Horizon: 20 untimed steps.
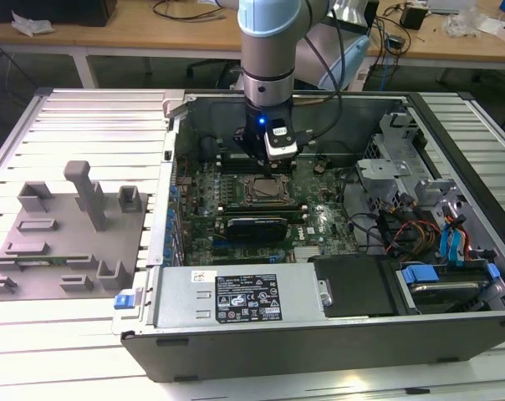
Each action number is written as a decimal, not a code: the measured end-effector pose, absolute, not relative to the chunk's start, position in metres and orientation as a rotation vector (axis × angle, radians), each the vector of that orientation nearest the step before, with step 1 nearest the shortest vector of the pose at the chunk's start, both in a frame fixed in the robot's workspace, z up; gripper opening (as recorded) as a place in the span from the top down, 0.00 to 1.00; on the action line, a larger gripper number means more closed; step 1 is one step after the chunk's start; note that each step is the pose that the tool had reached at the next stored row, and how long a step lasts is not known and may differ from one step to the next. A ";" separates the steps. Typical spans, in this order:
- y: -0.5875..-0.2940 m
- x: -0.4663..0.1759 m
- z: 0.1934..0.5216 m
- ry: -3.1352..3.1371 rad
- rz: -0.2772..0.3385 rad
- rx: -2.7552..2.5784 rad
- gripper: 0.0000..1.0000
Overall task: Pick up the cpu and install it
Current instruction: 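Install the first cpu locking lever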
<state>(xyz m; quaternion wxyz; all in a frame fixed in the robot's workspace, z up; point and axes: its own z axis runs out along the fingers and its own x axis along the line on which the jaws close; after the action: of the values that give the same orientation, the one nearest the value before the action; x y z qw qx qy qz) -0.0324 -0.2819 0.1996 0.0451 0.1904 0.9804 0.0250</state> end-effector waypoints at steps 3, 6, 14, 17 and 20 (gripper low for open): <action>-0.282 -0.032 0.199 2.994 0.076 0.582 0.89; -0.282 -0.032 0.199 2.994 0.077 0.581 0.89; -0.284 -0.032 0.218 2.994 0.077 0.581 0.89; -0.293 -0.032 0.218 2.994 0.077 0.581 0.89; -0.309 -0.032 0.218 2.994 0.077 0.581 0.89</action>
<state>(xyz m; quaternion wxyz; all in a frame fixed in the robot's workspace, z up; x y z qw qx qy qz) -0.0317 -0.3094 0.2179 0.0453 0.1904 0.9803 0.0251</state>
